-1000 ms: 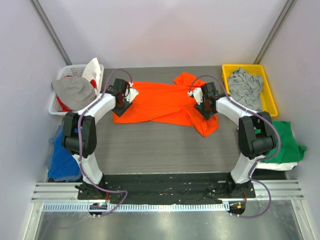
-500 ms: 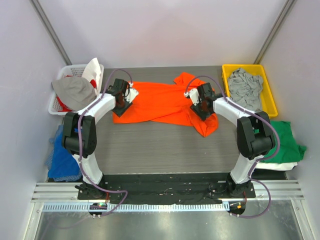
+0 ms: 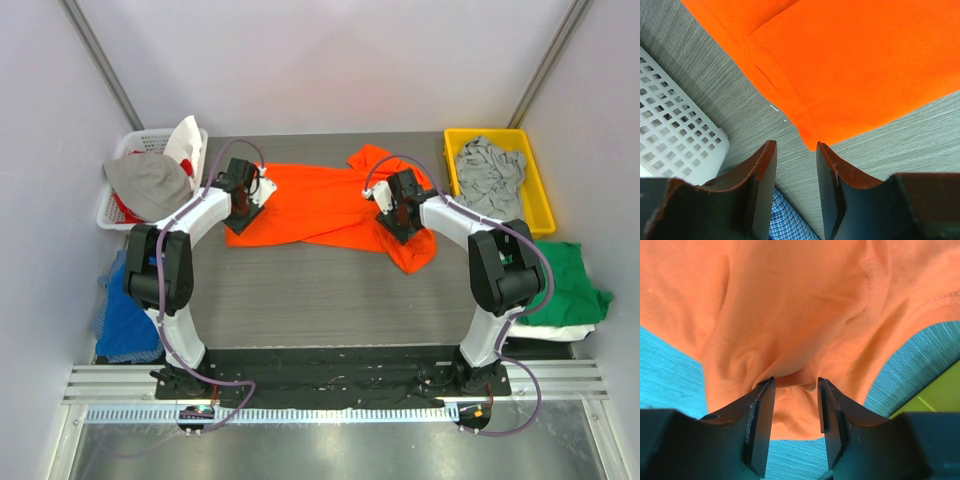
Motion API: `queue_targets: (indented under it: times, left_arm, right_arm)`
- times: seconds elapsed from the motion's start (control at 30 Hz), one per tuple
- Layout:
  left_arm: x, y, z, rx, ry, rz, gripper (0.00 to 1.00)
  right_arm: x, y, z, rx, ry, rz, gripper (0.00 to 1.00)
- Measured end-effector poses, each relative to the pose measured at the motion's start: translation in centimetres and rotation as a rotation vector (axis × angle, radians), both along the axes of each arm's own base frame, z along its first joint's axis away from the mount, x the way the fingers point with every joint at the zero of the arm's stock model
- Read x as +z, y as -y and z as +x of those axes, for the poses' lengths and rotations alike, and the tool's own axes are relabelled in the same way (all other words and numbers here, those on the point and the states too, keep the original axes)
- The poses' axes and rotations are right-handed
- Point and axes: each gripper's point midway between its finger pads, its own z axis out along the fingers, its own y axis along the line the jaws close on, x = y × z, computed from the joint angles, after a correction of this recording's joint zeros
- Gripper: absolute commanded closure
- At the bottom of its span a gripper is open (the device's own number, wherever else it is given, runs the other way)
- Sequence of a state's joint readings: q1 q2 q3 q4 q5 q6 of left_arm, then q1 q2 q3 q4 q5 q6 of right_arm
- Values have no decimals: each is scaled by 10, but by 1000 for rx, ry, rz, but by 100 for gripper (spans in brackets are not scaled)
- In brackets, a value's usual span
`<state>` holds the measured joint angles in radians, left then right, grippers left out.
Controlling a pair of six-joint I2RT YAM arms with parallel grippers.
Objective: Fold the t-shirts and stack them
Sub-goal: Fold the tshirt
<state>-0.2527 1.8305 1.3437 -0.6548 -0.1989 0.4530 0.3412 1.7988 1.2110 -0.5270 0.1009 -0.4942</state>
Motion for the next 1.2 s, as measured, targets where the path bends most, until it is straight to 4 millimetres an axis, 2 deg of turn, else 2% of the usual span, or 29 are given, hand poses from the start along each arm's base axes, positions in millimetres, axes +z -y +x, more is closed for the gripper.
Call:
queue_targets:
  times: [0.23, 0.5, 0.73, 0.8, 1.1, 1.2]
  left_arm:
    - [-2, 0, -1, 1, -2, 2, 59]
    - [-5, -1, -2, 1, -8, 5, 60]
    - [-8, -2, -5, 1, -16, 7, 60]
    - [-9, -2, -5, 1, -18, 8, 60]
    - [-10, -2, -6, 1, -19, 7, 60]
    - [-11, -2, -7, 1, -22, 8, 60]
  right_arm:
    - [-1, 4, 4, -2, 14, -24, 67]
    - [-6, 6, 5, 7, 13, -43, 72]
    - [-13, 8, 5, 9, 0, -58, 96]
    - [-14, 8, 5, 9, -1, -60, 99]
    - [-11, 14, 5, -8, 6, -90, 99]
    - [2, 21, 12, -31, 34, -127, 99]
